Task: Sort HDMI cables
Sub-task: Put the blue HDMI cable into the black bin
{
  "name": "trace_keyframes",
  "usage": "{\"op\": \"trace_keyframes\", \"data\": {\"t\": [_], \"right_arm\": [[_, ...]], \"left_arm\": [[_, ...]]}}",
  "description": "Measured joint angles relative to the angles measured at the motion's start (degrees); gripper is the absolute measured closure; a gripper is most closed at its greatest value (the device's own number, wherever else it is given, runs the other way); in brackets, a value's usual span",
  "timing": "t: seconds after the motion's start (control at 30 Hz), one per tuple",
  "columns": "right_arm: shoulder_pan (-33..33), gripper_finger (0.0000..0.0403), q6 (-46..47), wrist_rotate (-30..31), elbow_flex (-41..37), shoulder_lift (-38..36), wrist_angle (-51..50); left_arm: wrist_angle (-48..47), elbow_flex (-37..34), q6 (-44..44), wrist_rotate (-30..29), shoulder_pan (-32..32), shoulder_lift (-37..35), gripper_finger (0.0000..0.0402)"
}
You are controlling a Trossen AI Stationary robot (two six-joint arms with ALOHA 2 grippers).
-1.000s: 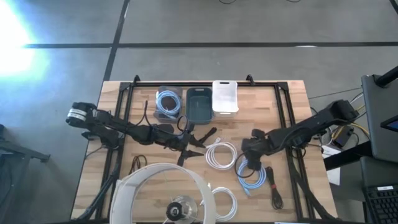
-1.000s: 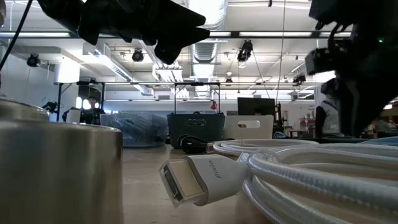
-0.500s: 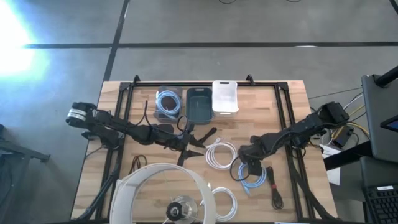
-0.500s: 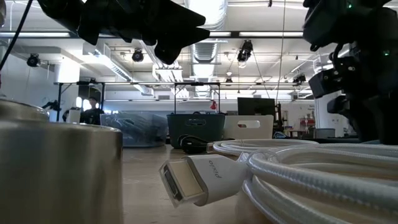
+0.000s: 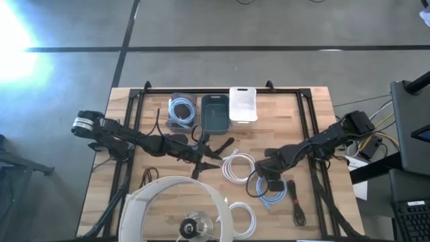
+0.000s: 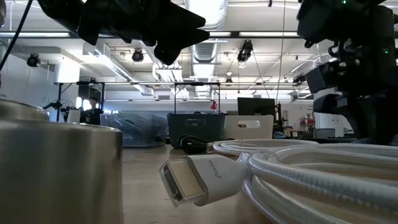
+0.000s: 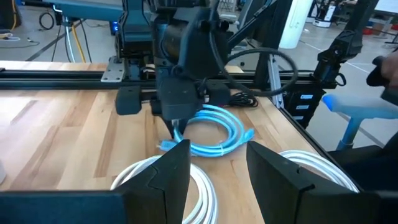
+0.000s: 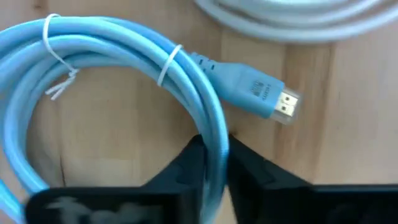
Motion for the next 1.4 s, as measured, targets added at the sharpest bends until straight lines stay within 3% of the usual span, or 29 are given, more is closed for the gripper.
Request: {"op": "trace_keyframes", "data": {"t": [0.07, 0.53, 0.8, 1.0, 1.4], "right_arm": [[-0.02, 0.0382, -3.09, 1.23, 0.63, -0.77, 0.06], [0.09, 0.0388, -14.88, 25.59, 9.34, -8.09, -2.14], [0.02, 0.0389, -18.94, 54.70, 14.14, -8.73, 5.81], [0.11, 0.0389, -20.18, 55.97, 13.85, -6.75, 10.56], [0.09, 0.0380, -20.60, 55.91, 12.96, -3.05, 10.85]], "left_arm": [[0.03, 0.00, -0.61, -0.31, 0.00, 0.00, 0.0241], [0.30, 1.07, -7.38, -8.69, 0.02, 0.00, 0.0241], [0.76, 3.20, -9.29, -13.82, 0.04, 1.44, 0.0241], [0.69, 4.98, -14.63, -16.18, 0.16, 5.14, 0.0241], [0.34, 8.98, -16.03, -16.52, 1.43, 9.83, 0.0241]]}}
